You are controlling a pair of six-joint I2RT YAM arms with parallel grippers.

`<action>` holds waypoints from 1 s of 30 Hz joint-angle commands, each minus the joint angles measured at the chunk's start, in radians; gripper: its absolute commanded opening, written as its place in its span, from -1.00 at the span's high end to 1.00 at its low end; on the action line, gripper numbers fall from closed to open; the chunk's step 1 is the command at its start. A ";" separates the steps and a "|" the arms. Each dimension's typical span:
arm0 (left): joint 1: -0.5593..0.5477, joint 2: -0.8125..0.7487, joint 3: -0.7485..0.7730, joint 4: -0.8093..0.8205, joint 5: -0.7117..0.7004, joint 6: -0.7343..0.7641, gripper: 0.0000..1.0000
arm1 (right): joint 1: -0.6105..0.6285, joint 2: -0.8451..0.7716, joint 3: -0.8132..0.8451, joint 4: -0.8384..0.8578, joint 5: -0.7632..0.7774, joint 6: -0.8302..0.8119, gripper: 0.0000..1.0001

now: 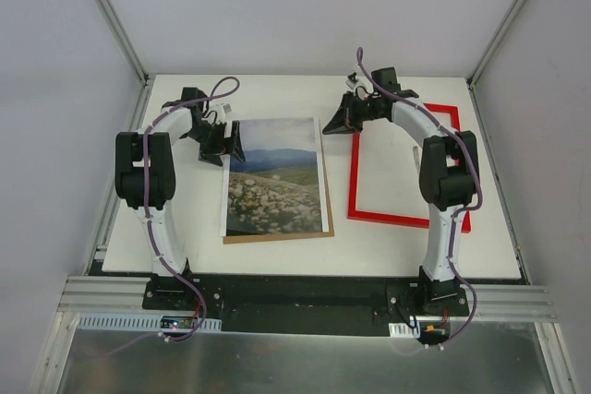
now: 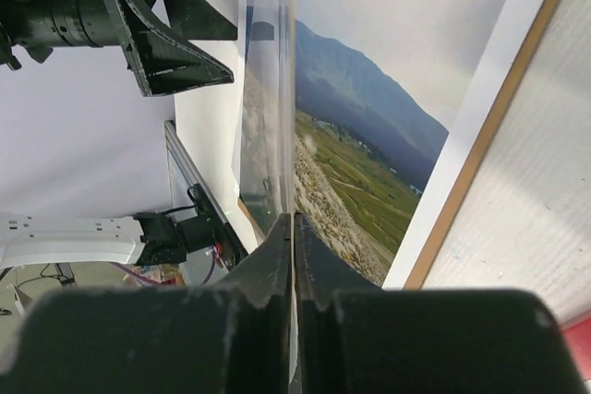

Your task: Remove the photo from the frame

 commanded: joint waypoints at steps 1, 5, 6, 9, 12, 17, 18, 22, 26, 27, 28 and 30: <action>0.004 -0.048 -0.013 -0.028 0.042 0.016 -0.77 | -0.009 -0.002 0.053 -0.047 -0.047 -0.050 0.99; 0.028 -0.091 -0.022 -0.036 0.062 0.047 -0.77 | -0.087 0.019 0.190 -0.271 -0.029 -0.169 0.99; 0.030 -0.099 -0.025 -0.037 0.068 0.052 -0.77 | -0.110 0.018 0.198 -0.302 -0.029 -0.214 0.99; 0.034 -0.113 -0.029 -0.043 0.091 0.055 -0.77 | -0.171 0.031 0.251 -0.447 -0.010 -0.327 0.99; 0.034 -0.114 -0.030 -0.046 0.104 0.052 -0.77 | -0.236 0.045 0.288 -0.584 -0.003 -0.451 0.99; 0.034 -0.122 -0.035 -0.049 0.114 0.053 -0.77 | -0.369 0.045 0.293 -0.705 0.034 -0.619 0.99; 0.034 -0.125 -0.035 -0.049 0.116 0.053 -0.77 | -0.400 0.053 0.304 -0.731 0.037 -0.654 0.99; 0.034 -0.137 -0.035 -0.054 0.120 0.058 -0.77 | -0.516 0.090 0.343 -0.802 0.052 -0.755 0.98; 0.034 -0.142 -0.025 -0.060 0.134 0.053 -0.77 | -0.604 0.181 0.445 -0.893 0.085 -0.847 0.99; 0.034 -0.142 -0.022 -0.060 0.139 0.053 -0.76 | -0.622 0.203 0.469 -0.906 0.095 -0.860 0.99; 0.034 -0.142 -0.021 -0.063 0.142 0.050 -0.76 | -0.635 0.217 0.491 -0.913 0.108 -0.877 0.99; 0.034 -0.142 -0.018 -0.066 0.150 0.049 -0.76 | -0.659 0.244 0.520 -0.910 0.146 -0.898 0.99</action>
